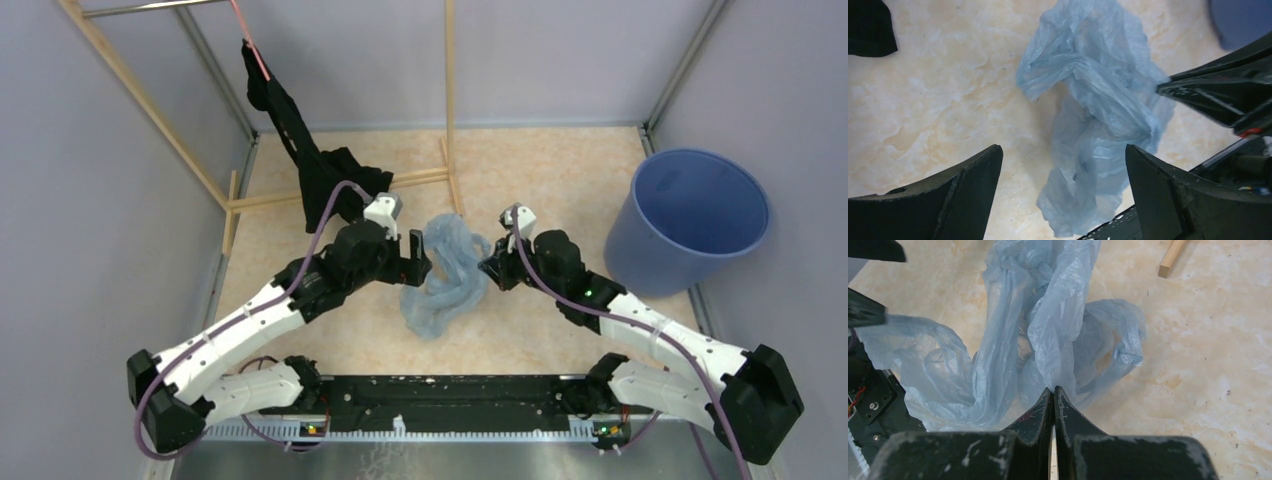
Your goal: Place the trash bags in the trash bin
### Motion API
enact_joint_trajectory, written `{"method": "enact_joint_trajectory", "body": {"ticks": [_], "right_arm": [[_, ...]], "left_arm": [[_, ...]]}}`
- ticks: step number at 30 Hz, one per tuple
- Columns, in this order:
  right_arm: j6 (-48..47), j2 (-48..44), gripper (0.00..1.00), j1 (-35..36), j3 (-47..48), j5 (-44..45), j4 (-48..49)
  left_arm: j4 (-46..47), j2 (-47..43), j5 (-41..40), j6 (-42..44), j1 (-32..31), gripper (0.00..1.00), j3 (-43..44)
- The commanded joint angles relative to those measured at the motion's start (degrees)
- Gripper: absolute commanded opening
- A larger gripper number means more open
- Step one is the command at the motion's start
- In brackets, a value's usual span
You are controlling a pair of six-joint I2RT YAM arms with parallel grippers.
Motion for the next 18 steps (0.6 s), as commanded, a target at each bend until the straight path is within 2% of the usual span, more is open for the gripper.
{"method": "enact_joint_trajectory", "body": {"ticks": [1, 7, 10, 14, 16, 18], "right_arm": [[-0.42, -1.66, 0.0, 0.16, 1.32, -0.93, 1.09], [-0.38, -1.76, 0.0, 0.16, 0.49, -0.77, 1.65], [-0.65, -1.38, 0.0, 0.16, 0.19, -0.48, 1.84], [-0.93, -1.06, 0.0, 0.16, 0.01, -0.16, 1.89], [-1.37, -1.21, 0.0, 0.12, 0.06, 0.19, 1.17], [-1.4, -1.98, 0.0, 0.16, 0.25, 3.04, -0.32]], "left_arm": [[-3.5, 5.61, 4.86, 6.94, 1.19, 0.96, 4.43], [2.43, 5.53, 16.18, 8.61, 1.33, 0.88, 0.46], [3.14, 5.11, 17.85, 8.57, 1.4, 0.83, -2.08], [2.58, 5.86, 15.06, 7.84, 1.47, 0.56, -3.75], [2.22, 5.73, 11.83, 7.76, 1.47, 0.38, -3.81], [1.36, 4.8, 5.04, 7.39, 1.48, 0.16, -3.27]]}}
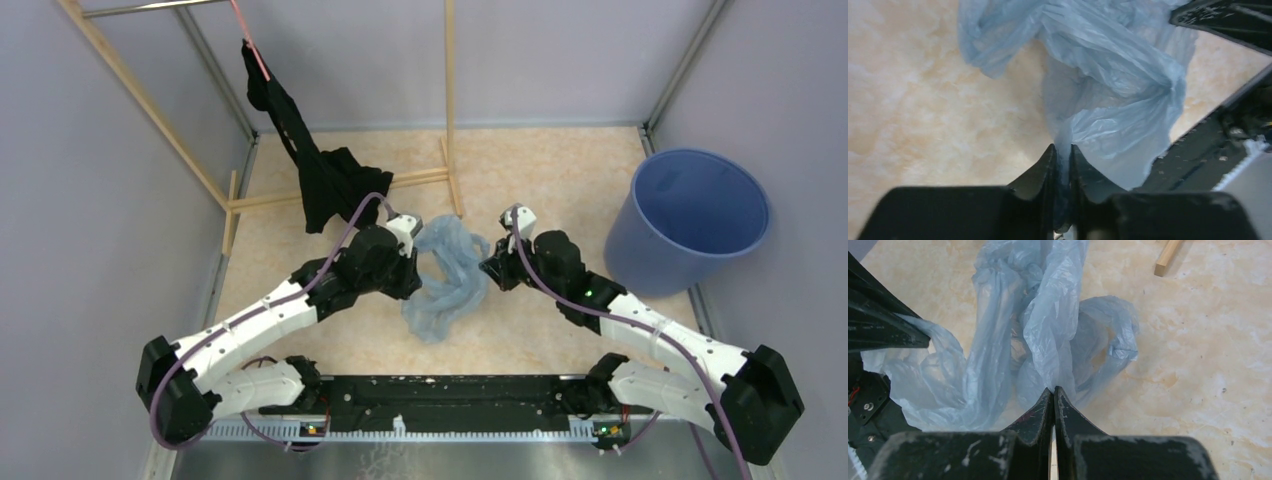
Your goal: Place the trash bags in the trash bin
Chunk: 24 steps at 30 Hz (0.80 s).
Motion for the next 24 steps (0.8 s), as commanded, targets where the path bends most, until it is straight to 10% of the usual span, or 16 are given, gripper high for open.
{"method": "enact_joint_trajectory", "body": {"ticks": [1, 5, 16, 24], "right_arm": [[-0.56, -2.28, 0.0, 0.16, 0.36, 5.38, -1.97], [2.35, -6.55, 0.0, 0.11, 0.09, 17.44, -7.38], [7.67, -14.05, 0.02, 0.2, -7.22, 6.69, -5.67], [3.72, -9.25, 0.4, 0.29, 1.59, 9.48, -15.39]], "left_arm": [[-0.28, -2.73, -15.27, -1.64, 0.33, 0.02, 0.96], [-0.97, -11.99, -30.76, -7.29, 0.33, 0.0, -1.91], [14.1, -34.21, -29.98, -18.47, 0.33, 0.0, -23.4], [16.1, -36.81, -23.16, -15.62, 0.35, 0.0, -23.84]]}}
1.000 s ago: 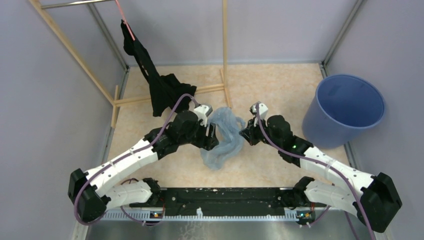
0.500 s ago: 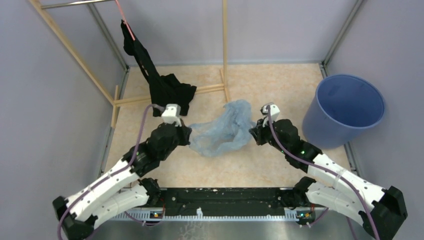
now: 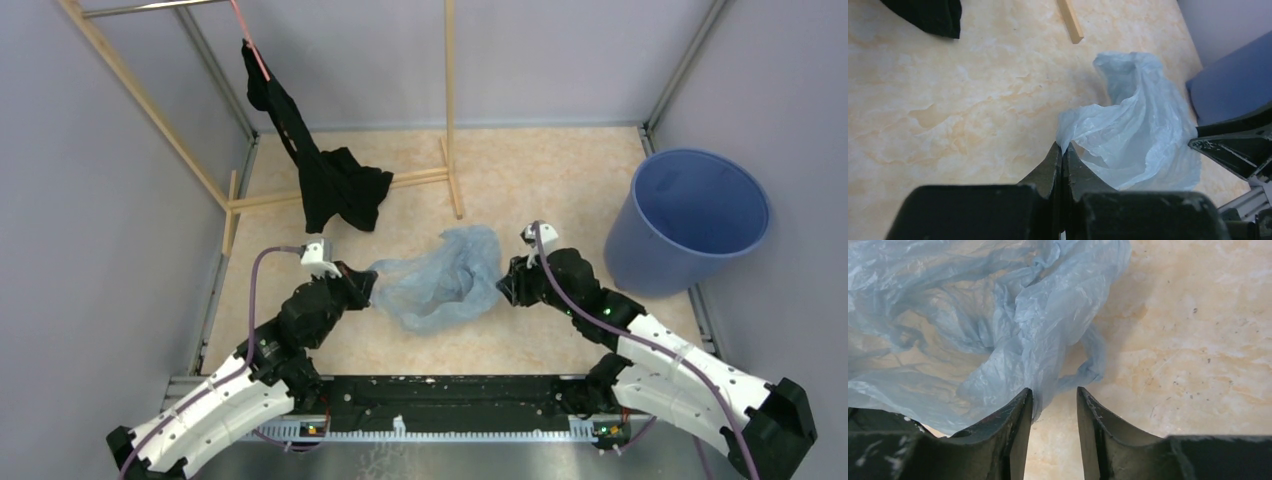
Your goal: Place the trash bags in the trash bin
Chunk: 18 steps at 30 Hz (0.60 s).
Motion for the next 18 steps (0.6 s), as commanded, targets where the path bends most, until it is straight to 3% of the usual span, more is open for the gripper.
{"method": "enact_joint_trajectory", "body": {"ticks": [1, 5, 7, 12, 18], "right_arm": [[-3.28, 4.07, 0.44, 0.36, 10.74, 2.25, -7.08], [-6.11, 12.58, 0.54, 3.47, 25.23, 7.91, -16.41], [-7.96, 15.79, 0.59, 6.07, 29.01, 7.79, -16.41], [-3.34, 21.88, 0.59, 8.0, 26.2, -8.67, -4.1], [-1.63, 31.74, 0.58, 10.07, 25.46, -9.74, 5.79]], "left_arm": [[5.15, 0.09, 3.51, 0.77, 0.03, 0.0, 1.06], [5.55, 1.82, 5.63, 0.59, 0.03, 0.0, 1.75], [5.91, 2.48, 6.13, 0.19, 0.0, 0.0, 1.79], [6.92, 3.11, 7.52, 0.72, 0.02, 0.0, 2.14], [6.16, 4.32, 8.2, 0.97, -0.02, 0.0, 2.8]]}}
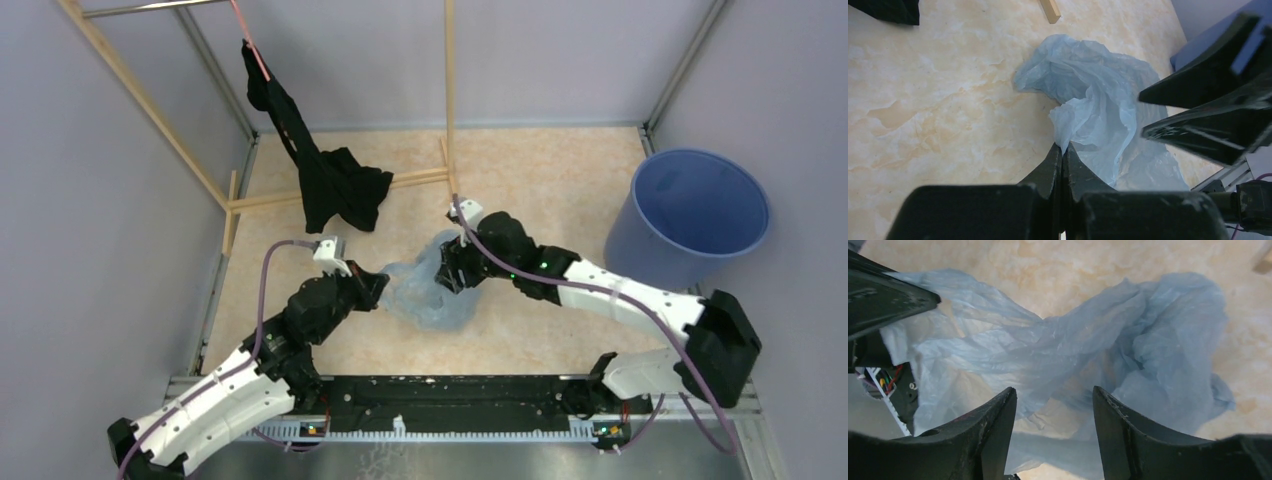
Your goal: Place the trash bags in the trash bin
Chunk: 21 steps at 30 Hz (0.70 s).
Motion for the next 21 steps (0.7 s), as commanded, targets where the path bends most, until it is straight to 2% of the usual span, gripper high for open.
{"method": "enact_joint_trajectory", "body": {"ticks": [1, 7, 12, 17, 21], "right_arm": [[1.66, 7.03, 0.56, 0.83, 1.66, -4.7, 8.19], [3.46, 12.65, 0.47, 1.86, -1.02, -6.69, 15.67], [8.0, 21.44, 0.45, 3.81, -4.61, -4.29, 21.77], [10.67, 29.58, 0.45, 3.81, 0.17, 0.7, 17.96], [8.98, 24.07, 0.48, 3.82, 1.34, 1.5, 14.92]], "left_arm": [[3.43, 1.13, 0.9, 1.02, 0.01, 0.0, 2.15], [4.04, 3.1, -0.48, 2.0, 0.02, 0.0, 3.12], [6.28, 5.93, -1.65, 3.57, -0.04, 0.0, 6.06], [3.19, 9.67, -4.39, 4.61, 0.03, 0.0, 11.23], [-3.59, 11.14, -9.67, 1.33, 0.09, 0.0, 9.31]]}}
